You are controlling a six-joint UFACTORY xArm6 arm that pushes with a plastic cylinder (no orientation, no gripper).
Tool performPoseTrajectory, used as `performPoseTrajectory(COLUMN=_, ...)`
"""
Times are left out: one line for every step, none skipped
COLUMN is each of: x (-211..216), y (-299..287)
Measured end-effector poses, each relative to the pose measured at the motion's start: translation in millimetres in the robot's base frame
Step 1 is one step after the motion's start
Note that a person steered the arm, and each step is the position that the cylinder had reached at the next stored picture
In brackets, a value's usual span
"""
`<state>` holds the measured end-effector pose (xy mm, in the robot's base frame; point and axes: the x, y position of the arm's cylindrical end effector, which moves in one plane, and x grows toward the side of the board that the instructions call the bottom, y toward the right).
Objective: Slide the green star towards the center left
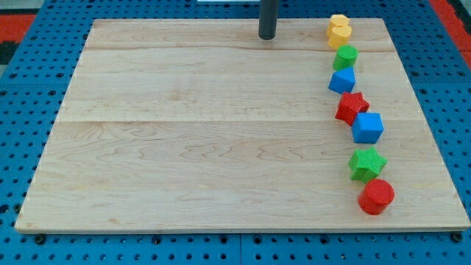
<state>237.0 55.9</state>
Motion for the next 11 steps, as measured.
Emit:
performPoseTrajectory(x=0.9, y=0.0)
performPoseTrajectory(x=10.8, y=-13.2)
performPoseTrajectory(x=6.9, y=-18.1)
performPoseTrajectory(x=69.7, y=1.3)
performPoseTrajectory(x=175.6, y=16.4)
performPoseTrajectory(x=288.8, y=16.9)
performPoseTrajectory(x=377.9, y=34.3)
performPoseTrajectory(x=381.8, y=45.2)
performPoseTrajectory(x=380.7, y=109.3)
performPoseTrajectory(x=381.3, y=219.0)
performPoseTrajectory(x=358.5, y=254.5)
